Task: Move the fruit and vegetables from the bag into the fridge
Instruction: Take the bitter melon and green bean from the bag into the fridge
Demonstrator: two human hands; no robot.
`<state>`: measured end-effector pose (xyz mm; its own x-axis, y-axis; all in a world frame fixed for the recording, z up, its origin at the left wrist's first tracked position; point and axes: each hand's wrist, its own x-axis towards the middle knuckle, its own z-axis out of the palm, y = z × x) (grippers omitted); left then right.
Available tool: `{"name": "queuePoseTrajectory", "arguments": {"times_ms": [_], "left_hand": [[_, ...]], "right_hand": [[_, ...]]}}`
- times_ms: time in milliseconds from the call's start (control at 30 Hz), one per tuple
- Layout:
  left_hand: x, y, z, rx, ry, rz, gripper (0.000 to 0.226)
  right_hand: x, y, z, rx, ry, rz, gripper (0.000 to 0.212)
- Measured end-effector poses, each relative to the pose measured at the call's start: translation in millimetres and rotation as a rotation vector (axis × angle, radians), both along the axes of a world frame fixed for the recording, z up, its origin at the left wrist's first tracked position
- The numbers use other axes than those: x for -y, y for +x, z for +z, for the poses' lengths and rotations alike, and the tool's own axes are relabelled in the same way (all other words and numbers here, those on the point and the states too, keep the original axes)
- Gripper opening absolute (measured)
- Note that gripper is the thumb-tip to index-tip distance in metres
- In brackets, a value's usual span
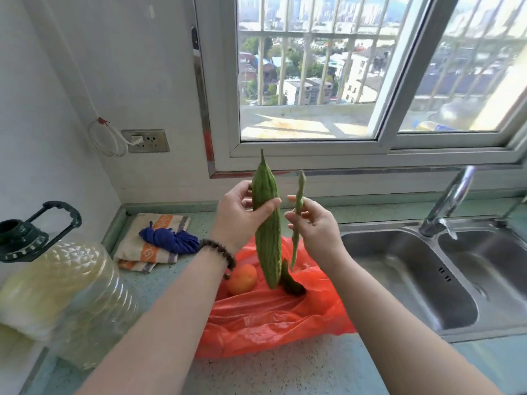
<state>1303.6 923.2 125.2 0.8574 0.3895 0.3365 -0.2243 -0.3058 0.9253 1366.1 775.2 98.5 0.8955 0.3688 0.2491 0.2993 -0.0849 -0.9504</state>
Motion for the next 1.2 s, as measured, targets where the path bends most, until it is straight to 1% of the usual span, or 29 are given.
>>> {"name": "queuePoseTrajectory", "arguments": {"times_ms": [67, 200, 400, 500, 600, 800, 933, 1033, 1133, 1200], "left_hand": [[7, 5, 15, 0.017, -0.017, -0.069, 0.024], [32, 8, 40, 0.057, -0.004, -0.176, 0.024], [103, 7, 51, 0.054, -0.020, -0.408, 0.025], [152, 4, 43, 0.045, 0.007, -0.533, 0.026], [209, -5, 30, 0.032, 0.049, -0.648, 0.022], [340, -46, 4, 0.030, 0.196, -0.900, 0.022], [434, -91, -11, 0.077, 0.278, -1.063, 0.025], [508, -129, -24, 0.063, 0.317, -1.199, 0.031], [583, -176, -32, 0.098, 0.355, -1.336, 0.033], [630, -210, -32, 0.116, 0.380, -1.414, 0.034]], "right_hand": [[17, -1, 18, -0.024, 0.072, -0.036, 0.030], [59, -15, 45, 0.017, 0.150, -0.152, 0.032], [135, -56, 50, 0.041, 0.141, -0.464, 0.025], [184, -88, 42, 0.047, 0.067, -0.634, 0.023], [239, -123, 28, 0.046, -0.041, -0.839, 0.022], [351, -220, -1, 0.011, -0.128, -1.224, 0.021], [419, -297, -19, -0.037, -0.180, -1.445, 0.023], [466, -358, -26, -0.075, -0.223, -1.596, 0.024], [512, -421, -29, -0.123, -0.266, -1.743, 0.021], [545, -461, -33, -0.161, -0.258, -1.829, 0.021]]}}
